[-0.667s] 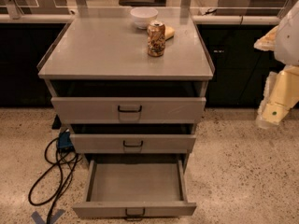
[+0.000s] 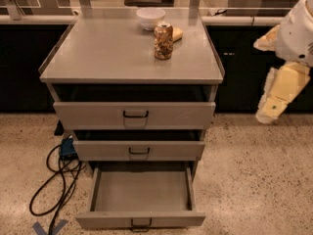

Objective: Place orange can into bottom drawer

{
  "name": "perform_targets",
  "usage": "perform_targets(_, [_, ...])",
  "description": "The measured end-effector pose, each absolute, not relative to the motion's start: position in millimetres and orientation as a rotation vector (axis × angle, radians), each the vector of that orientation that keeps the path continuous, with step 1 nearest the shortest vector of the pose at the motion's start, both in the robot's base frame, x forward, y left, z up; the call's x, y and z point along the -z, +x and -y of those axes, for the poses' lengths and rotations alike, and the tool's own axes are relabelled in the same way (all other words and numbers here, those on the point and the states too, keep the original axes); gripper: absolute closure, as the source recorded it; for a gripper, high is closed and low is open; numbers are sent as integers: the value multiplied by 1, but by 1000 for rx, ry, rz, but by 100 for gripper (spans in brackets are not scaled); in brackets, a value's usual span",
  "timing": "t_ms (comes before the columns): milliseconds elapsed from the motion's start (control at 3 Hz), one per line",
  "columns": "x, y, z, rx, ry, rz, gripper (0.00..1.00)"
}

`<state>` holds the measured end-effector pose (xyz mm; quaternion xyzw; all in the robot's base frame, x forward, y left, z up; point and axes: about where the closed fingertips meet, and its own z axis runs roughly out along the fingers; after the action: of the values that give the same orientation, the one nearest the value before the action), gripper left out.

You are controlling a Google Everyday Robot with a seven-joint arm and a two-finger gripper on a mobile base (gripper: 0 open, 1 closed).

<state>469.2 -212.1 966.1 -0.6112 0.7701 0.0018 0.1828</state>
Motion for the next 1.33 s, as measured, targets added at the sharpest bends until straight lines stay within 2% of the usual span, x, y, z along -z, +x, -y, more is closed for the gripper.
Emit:
perform_targets(667, [-965, 560, 209, -184, -1600, -1940, 0])
perform_targets(1333, [-982, 604, 220, -168, -1382, -1772, 0])
